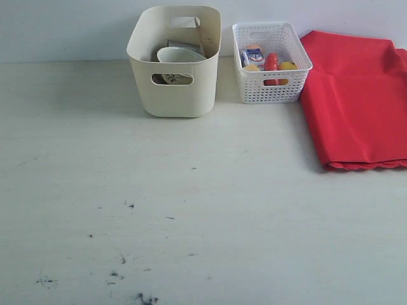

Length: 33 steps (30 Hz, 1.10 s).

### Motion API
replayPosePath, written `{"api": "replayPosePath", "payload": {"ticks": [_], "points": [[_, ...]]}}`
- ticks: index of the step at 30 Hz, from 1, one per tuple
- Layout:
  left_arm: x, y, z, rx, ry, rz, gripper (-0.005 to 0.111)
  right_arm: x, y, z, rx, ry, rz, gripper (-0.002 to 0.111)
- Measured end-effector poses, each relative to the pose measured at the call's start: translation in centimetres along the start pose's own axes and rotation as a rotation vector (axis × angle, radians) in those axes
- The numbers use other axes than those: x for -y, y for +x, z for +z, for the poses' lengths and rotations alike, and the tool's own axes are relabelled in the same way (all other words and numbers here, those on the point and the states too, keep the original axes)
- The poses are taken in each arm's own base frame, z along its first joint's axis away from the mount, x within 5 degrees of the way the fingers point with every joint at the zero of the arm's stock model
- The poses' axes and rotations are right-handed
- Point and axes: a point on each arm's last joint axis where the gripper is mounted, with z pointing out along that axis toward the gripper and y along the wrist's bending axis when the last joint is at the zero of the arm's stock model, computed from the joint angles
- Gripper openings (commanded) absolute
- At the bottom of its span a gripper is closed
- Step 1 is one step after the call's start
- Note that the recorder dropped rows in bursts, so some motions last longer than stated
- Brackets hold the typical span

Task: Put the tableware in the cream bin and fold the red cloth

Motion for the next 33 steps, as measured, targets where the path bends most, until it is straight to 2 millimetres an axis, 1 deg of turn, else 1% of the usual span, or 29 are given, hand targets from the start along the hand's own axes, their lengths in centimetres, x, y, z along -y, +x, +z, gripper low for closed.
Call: {"api": "replayPosePath", "payload": {"ticks": [6, 24, 33], "points": [[0.00, 0.00, 0.00, 0.000, 0.000, 0.000, 0.002, -0.17, 0.13, -0.01, -0.017, -0.033, -0.019, 0.000], [0.00, 0.00, 0.00, 0.000, 0.000, 0.000, 0.002, -0.05, 0.41, -0.01, -0.048, -0.021, -0.062, 0.000], [0.00, 0.00, 0.00, 0.000, 0.000, 0.000, 0.002, 0.22, 0.44, -0.01, -0.052, 0.010, -0.009, 0.000]]}}
